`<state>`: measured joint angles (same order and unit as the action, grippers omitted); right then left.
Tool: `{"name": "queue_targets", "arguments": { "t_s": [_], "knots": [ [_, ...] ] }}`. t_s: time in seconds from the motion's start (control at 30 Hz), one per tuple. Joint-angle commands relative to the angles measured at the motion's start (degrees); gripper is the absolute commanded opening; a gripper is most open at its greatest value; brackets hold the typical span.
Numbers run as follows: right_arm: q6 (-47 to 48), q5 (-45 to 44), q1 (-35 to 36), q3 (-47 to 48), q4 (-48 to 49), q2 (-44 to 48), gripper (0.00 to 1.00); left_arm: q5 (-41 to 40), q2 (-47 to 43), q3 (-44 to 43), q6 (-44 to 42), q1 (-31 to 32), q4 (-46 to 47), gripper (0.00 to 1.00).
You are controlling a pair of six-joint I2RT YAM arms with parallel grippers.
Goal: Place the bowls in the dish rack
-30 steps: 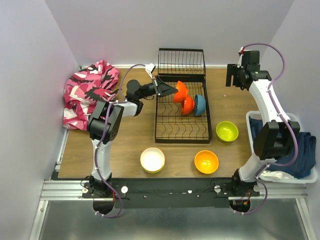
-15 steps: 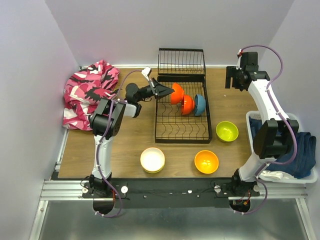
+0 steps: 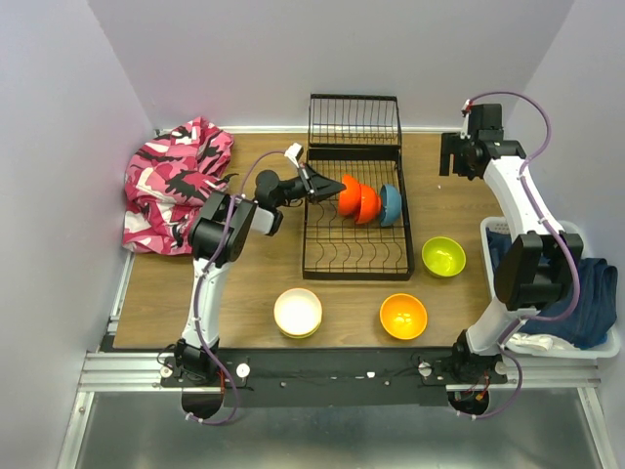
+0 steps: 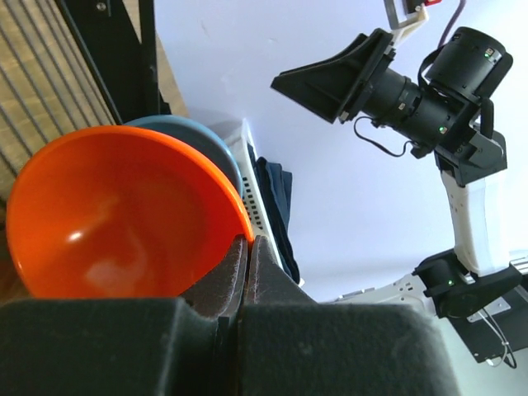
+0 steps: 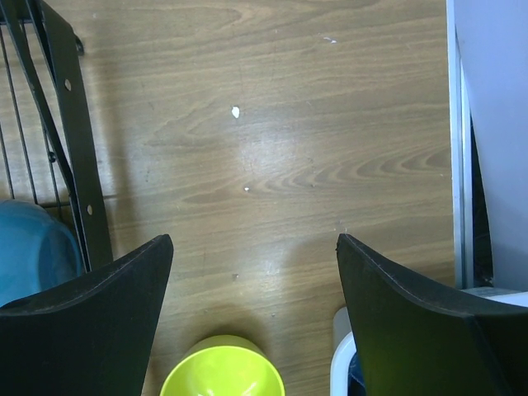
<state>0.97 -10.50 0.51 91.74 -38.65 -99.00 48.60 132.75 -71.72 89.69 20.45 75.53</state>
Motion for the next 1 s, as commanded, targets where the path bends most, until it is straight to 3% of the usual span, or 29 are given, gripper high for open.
{"name": "queue_targets", "arguments": {
  "t_s": [0.0,0.33,0.47,0.7,0.97],
  "knots": [
    [0.26,-0.57,-0.25,-2.27,-0.98,-0.67,0.88,-2.89,2.42,-1.84,2.33,2.14,12.09,0.00],
    [-0.01,1.01,-0.34,-3.59,-1.86,-1.54,0.88,-5.88,7.61,-1.40,7.16,3.90,17.02,0.00],
    [-0.27,1.27,-0.34,-2.89,-1.78,-2.42,0.88,-7.20,7.97,0.44,6.38,3.99,15.00,0.01],
    [-0.45,1.45,0.72,-2.80,-1.43,-2.16,0.88,-6.24,4.02,3.08,2.69,2.94,11.14,0.32],
    [-0.80,1.98,0.80,-3.76,-0.98,-1.28,0.88,-4.04,-1.70,5.71,-5.39,1.35,1.82,0.41]
  ]
}}
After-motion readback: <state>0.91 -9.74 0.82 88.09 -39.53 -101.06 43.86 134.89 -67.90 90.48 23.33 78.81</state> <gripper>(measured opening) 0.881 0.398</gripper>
